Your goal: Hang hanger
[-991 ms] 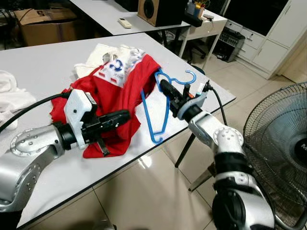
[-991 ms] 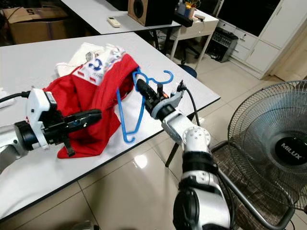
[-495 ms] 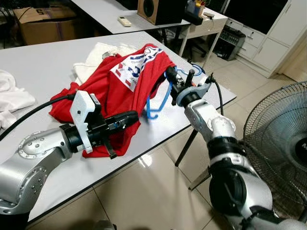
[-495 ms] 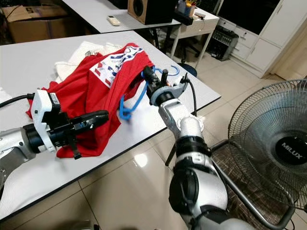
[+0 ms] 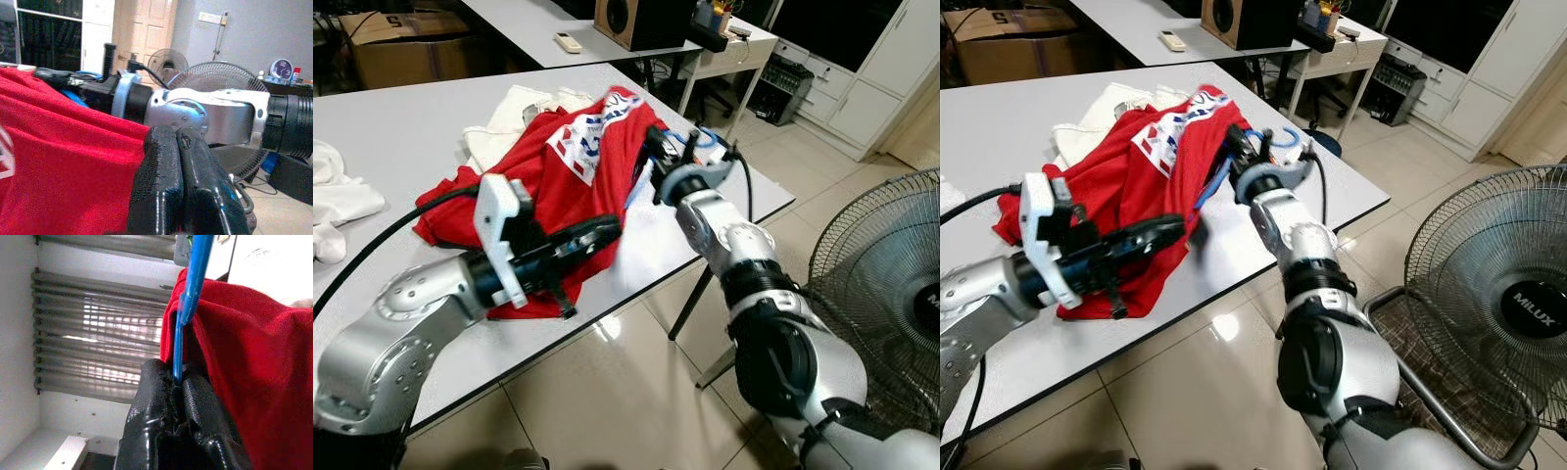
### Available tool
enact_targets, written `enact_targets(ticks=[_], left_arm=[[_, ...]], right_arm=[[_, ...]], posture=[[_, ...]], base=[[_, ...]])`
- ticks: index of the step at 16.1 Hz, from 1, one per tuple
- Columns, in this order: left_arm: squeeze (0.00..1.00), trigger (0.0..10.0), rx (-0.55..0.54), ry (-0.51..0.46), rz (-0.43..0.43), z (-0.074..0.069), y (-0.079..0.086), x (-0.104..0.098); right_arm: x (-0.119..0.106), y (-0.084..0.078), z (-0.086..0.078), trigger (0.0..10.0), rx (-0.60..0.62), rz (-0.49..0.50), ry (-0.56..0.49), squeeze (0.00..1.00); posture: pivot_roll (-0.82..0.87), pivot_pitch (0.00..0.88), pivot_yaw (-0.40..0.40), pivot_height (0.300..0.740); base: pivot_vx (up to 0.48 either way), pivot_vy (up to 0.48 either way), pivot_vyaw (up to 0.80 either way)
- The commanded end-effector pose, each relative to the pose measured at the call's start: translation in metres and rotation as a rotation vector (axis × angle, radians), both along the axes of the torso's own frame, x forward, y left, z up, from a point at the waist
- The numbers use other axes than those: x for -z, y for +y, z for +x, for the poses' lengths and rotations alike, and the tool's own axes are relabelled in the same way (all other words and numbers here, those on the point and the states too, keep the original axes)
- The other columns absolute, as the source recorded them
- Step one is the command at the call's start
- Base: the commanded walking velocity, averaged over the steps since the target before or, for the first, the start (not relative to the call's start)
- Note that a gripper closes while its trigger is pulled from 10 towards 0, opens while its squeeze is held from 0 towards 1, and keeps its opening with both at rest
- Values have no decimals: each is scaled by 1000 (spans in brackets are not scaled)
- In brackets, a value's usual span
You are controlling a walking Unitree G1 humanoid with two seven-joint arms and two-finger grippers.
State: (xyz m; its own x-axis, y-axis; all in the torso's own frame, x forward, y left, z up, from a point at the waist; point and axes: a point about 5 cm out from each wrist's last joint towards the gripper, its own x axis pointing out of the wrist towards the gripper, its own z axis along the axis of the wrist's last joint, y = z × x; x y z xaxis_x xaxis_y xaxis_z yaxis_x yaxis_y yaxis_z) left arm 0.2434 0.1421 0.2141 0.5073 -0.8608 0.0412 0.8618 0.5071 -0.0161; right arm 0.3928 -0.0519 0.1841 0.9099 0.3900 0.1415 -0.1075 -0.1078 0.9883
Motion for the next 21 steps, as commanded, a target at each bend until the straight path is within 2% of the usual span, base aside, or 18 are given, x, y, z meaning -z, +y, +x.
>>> enact_targets(ticks=[1, 3, 4, 6, 7, 8, 9, 10, 11, 12, 14, 16, 18, 20, 21], left_arm=[[0, 0, 56, -7, -4, -4, -11, -2], [0, 0, 64, -5, -16, -1, -16, -4], [0, 0, 36, -4, -10, 7, -20, -3], [0, 627, -66, -26, 33, 25, -22, 1], [0, 3216, -119, -51, 74, 35, -23, 2], [0, 4627, -123, -63, 80, 38, -26, 0], [0, 10000, -89, -63, 71, 35, -28, -3], [0, 10000, -86, -62, 83, 35, -28, -2], [129, 10000, -129, -55, 104, 38, -23, -2], [1000, 10000, -157, -38, 107, 41, -19, -2], [1000, 10000, -225, -4, 177, 46, -6, -3], [1000, 10000, -150, 5, 152, 36, -3, -15], [1000, 10000, -100, 31, 136, 32, -1, -18], [1000, 10000, -107, 53, 130, 32, 9, -21], [1000, 10000, -126, 53, 130, 30, 18, -22]], right_arm=[[-9, 4, 3, 10000, 30, 12, -28, 0], [-12, 10, 3, 10000, 28, 3, -30, 0], [-12, 15, 3, 10000, 11, -12, -29, 0], [-12, 23, 0, 10000, -40, -64, -44, 0], [-12, 25, -2, 10000, -70, -92, -59, 0], [-11, 20, -3, 10000, -68, -89, -57, 0], [-8, 9, -1, 10000, -39, -56, -39, 0], [-6, 1, -1, 10000, -20, -42, -32, 0], [-4, -4, -2, 10000, -15, -40, -30, 0], [-3, -6, -2, 10000, -14, -42, -30, 0], [1, -14, -8, 10000, -15, -49, -38, 0], [9, -23, -15, 10000, -8, -71, -26, 0], [12, -26, -17, 10000, -8, -97, -20, 0], [12, -27, -20, 10000, -13, -162, -36, 0], [11, -30, -23, 10000, -21, -257, -71, 0]], posture=[[56, 0, -182, 740], [58, 0, -177, 740], [58, 0, -170, 740], [49, 0, -156, 740], [38, 0, -139, 740], [32, 0, -132, 740], [29, 0, -125, 740], [26, 0, -123, 740], [24, 0, -122, 740], [27, 0, -123, 740], [41, 0, -120, 740], [38, 0, -112, 740], [32, 0, -99, 740], [25, 0, -75, 740], [21, 0, -61, 740]], base=[[0, 0, 0], [0, 0, 0], [0, 0, 0], [0, 0, 0], [0, 0, 0], [0, 0, 0], [0, 0, 0], [0, 0, 0], [0, 0, 0], [0, 0, 0], [0, 0, 0], [0, 0, 0], [0, 0, 0], [0, 0, 0], [0, 0, 0]])
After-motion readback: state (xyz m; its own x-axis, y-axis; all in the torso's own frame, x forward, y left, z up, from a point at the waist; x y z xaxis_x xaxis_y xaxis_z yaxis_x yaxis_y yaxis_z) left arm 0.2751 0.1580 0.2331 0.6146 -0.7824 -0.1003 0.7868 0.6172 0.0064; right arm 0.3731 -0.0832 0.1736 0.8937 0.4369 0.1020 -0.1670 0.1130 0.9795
